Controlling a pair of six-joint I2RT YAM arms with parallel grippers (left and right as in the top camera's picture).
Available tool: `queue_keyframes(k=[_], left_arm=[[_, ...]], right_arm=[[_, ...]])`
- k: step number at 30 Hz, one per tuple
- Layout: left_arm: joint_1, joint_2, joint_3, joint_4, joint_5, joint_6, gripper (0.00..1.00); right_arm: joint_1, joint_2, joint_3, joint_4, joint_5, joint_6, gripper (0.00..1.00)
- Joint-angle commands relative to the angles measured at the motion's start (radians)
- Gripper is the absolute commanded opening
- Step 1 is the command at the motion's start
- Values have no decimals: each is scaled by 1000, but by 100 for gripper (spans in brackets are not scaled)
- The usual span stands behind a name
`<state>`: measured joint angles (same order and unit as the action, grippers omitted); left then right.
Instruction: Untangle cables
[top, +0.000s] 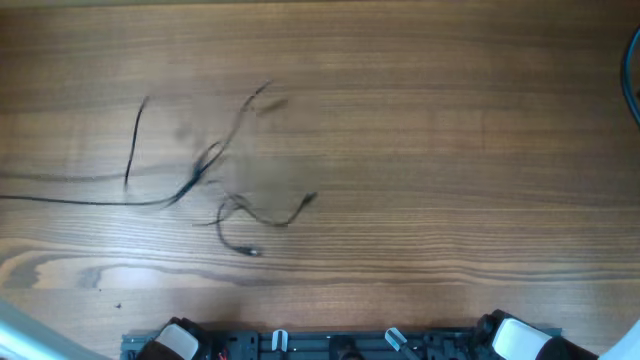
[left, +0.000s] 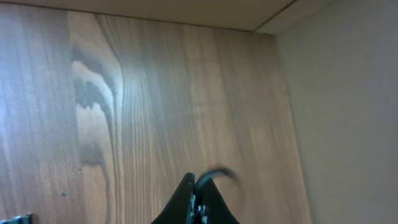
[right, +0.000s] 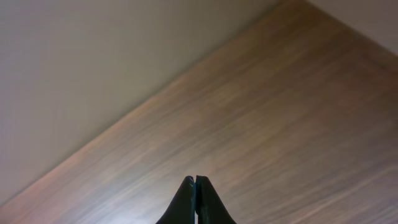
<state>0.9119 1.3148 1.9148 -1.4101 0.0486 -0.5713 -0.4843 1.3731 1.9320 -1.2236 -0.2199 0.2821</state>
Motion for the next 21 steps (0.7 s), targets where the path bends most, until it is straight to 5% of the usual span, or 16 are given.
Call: queue_keyframes(k=[1,8,21], left_arm=[[1,-13,2,3,-41,-9,4],[-122,-13,2,7,154,18,4],[-883,3,2,195,292,2,4]], right_arm=[[4,-6,-2,-6,55,-21,4],[29,-7,-2,-19,-188,-55,4],[396,-7,-2,-54,-204,-53,4]])
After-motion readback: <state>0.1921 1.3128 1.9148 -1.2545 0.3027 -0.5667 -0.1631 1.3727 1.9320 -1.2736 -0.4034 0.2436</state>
